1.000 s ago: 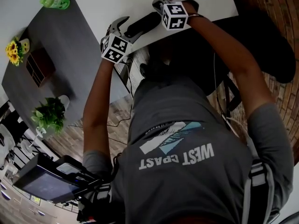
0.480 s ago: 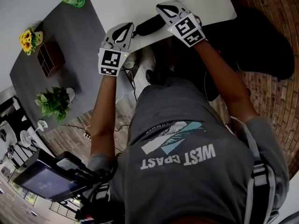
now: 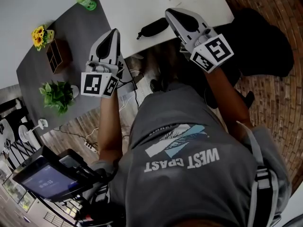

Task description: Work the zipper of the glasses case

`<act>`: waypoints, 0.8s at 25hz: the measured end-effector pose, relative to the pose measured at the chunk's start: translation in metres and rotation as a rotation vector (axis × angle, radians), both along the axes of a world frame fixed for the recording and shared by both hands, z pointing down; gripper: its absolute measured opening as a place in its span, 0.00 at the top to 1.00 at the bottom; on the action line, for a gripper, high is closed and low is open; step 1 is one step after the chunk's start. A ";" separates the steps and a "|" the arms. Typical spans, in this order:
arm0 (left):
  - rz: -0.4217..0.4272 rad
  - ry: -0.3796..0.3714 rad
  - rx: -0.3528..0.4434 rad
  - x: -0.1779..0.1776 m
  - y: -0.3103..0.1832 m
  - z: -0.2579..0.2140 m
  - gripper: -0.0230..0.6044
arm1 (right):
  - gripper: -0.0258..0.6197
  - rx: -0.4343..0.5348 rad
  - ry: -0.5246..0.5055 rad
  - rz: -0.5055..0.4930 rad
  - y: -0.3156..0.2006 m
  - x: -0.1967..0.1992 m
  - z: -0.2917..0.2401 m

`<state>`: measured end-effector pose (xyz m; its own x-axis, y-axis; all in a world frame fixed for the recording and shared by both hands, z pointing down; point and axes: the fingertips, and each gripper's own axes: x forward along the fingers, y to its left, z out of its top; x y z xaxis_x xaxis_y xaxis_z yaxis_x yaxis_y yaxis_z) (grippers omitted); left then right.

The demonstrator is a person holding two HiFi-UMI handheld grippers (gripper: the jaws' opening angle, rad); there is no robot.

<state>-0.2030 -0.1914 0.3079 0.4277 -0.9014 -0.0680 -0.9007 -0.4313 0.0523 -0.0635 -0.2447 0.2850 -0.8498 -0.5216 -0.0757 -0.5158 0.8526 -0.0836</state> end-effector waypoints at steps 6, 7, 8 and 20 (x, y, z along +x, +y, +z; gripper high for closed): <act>-0.016 -0.022 0.072 0.000 0.052 -0.037 0.96 | 0.97 0.084 0.024 0.008 0.062 0.020 -0.031; -0.015 -0.025 0.079 0.002 0.061 -0.041 0.96 | 0.97 0.100 0.031 0.013 0.071 0.024 -0.035; -0.015 -0.032 0.085 0.004 0.069 -0.044 0.96 | 0.97 0.112 0.036 0.018 0.080 0.028 -0.040; -0.064 -0.091 0.114 0.059 0.183 -0.058 0.96 | 0.97 0.157 0.032 -0.018 0.193 0.090 -0.061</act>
<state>-0.1436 -0.0088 0.2495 0.3785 -0.9158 -0.1347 -0.9254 -0.3713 -0.0763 0.0269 -0.0517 0.2238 -0.8621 -0.4905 -0.1275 -0.5009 0.8628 0.0675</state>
